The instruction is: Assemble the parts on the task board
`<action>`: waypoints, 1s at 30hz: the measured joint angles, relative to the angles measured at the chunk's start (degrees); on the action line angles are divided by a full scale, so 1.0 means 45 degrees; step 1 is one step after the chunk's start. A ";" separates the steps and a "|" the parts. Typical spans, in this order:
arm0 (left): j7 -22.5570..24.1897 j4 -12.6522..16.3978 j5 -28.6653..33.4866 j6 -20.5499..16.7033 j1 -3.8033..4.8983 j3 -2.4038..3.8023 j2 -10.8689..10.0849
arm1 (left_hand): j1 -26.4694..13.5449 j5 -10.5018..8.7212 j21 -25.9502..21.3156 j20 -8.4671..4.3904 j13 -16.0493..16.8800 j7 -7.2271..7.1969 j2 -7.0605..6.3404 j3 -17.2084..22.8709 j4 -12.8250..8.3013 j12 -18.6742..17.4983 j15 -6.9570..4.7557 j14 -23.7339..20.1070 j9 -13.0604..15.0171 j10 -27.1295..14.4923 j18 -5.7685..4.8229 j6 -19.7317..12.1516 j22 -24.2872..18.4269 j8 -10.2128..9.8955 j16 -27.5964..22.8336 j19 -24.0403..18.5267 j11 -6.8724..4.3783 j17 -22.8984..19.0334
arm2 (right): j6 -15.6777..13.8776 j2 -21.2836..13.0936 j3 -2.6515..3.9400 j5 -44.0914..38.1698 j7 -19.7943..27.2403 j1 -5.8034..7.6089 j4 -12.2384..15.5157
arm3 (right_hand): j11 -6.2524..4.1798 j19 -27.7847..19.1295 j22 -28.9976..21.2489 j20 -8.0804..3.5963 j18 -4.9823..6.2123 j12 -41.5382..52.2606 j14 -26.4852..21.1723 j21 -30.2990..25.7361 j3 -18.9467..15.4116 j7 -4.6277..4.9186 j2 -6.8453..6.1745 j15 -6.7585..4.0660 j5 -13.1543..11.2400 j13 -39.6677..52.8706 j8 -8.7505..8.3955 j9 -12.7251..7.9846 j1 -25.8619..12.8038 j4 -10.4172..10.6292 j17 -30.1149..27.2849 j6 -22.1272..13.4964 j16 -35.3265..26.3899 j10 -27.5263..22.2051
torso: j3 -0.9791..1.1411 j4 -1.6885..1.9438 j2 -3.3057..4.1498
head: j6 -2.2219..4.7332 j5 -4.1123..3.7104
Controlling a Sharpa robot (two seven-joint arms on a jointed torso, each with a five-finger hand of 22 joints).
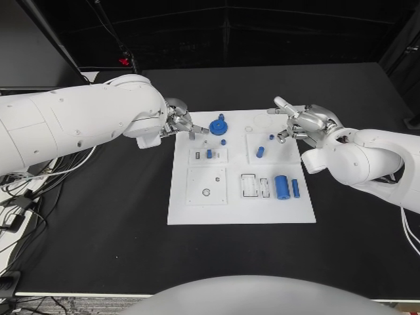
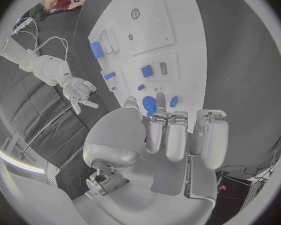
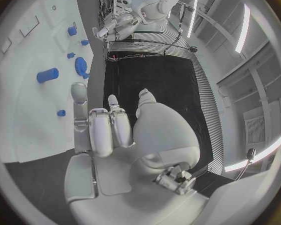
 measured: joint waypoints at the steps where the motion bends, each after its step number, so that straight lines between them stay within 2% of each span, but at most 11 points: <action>1: 0.0104 -0.0038 0.0000 -0.0001 0.0060 0.0000 -0.0046 | -0.0026 0.0021 0.0000 0.0000 0.0000 0.0000 0.0026 -0.0016 0.0016 0.0000 0.0000 0.0000 0.0000 0.0000 0.0002 0.0000 0.0000 0.0000 0.0000 0.0000 0.0000 0.0000 | 0.0004 0.0006 0.0000 0.0000 0.0000 0.0000 -0.0009 | 0.0000 0.0000 0.0001 0.0000 0.0000 0.0000 0.0000 0.0000 0.0000 0.0000 0.0000 0.0000 0.0000 0.0000 0.0000 0.0000 0.0000 0.0000 0.0000 0.0000 0.0000 0.0000 | -0.0002 0.0001 0.0004 | 0.0050 0.0040; 10: 0.0645 -0.0911 -0.0004 0.0100 0.0195 0.0000 -0.0005 | -0.0112 0.0164 0.0000 0.0000 0.0000 0.0000 0.0011 -0.0055 -0.0023 0.0000 0.0000 0.0000 -0.0098 0.0000 0.0002 0.0000 0.0000 -0.0113 0.0000 0.0000 0.0000 0.0000 | 0.0058 0.0078 -0.0002 0.0000 0.0020 -0.0001 -0.0081 | 0.0000 0.0000 0.0001 0.0000 0.0000 0.0000 0.0000 0.0000 0.0000 0.0000 0.0000 0.0000 0.0000 0.0000 0.0000 0.0000 0.0000 0.0000 0.0000 0.0000 0.0000 0.0000 | -0.0017 0.0002 0.0033 | 0.0563 0.0470; 16: 0.0732 -0.1865 -0.0019 0.0367 0.0201 -0.0006 0.0562 | -0.0168 0.0164 0.0000 0.0001 0.0000 0.0000 0.0068 -0.0113 -0.0022 0.0000 0.0001 0.0000 -0.0212 0.0000 0.0002 0.0000 0.0000 -0.0266 0.0000 0.0000 0.0001 0.0000 | 0.0100 0.0148 -0.0002 0.0000 0.0047 -0.0001 -0.0130 | 0.0000 0.0000 -0.0001 0.0000 0.0000 0.0000 0.0000 -0.0052 0.0000 0.0022 0.0020 0.0000 0.0000 0.0000 0.0000 0.0000 0.0020 0.0000 0.0000 -0.0022 0.0000 0.0000 | -0.0021 0.0004 0.0034 | 0.0844 0.0730; 20: 0.0812 -0.2599 -0.0176 0.0590 0.0130 -0.0006 0.1027 | -0.0168 0.0142 0.0000 0.0001 0.0000 0.0000 0.0068 -0.0113 -0.0022 0.0000 0.0001 0.0000 -0.0313 0.0000 0.0002 0.0000 0.0000 -0.0398 0.0000 0.0000 0.0001 0.0000 | 0.0126 0.0200 -0.0002 0.0000 0.0061 -0.0002 -0.0154 | 0.0000 0.0000 -0.0013 0.0000 0.0001 0.0000 0.0000 -0.0062 0.0000 0.0044 0.0051 0.0000 0.0000 0.0000 0.0000 0.0000 0.0051 0.0000 0.0000 -0.0045 0.0000 0.0000 | -0.0034 0.0004 0.0034 | 0.0946 0.0829; 30: 0.1045 -0.3751 -0.0736 0.1057 -0.0055 -0.0011 0.1676 | -0.0297 -0.0648 0.0000 0.0001 0.0000 0.0095 0.0197 -0.0329 -0.0014 0.0000 0.0001 0.0000 -0.0683 0.0000 0.0002 0.0095 0.0000 -0.0744 0.0000 0.0000 0.0001 0.0000 | 0.0160 0.0232 -0.0002 0.0001 0.0071 -0.0006 -0.0208 | 0.0000 0.0000 -0.0027 0.0000 -0.0001 0.0000 0.0000 -0.0062 -0.0035 0.0044 0.0051 0.0000 0.0000 0.0000 0.0000 -0.0011 0.0051 -0.0036 -0.0001 -0.0045 0.0000 0.0000 | -0.0029 -0.0011 0.0021 | 0.1010 0.0835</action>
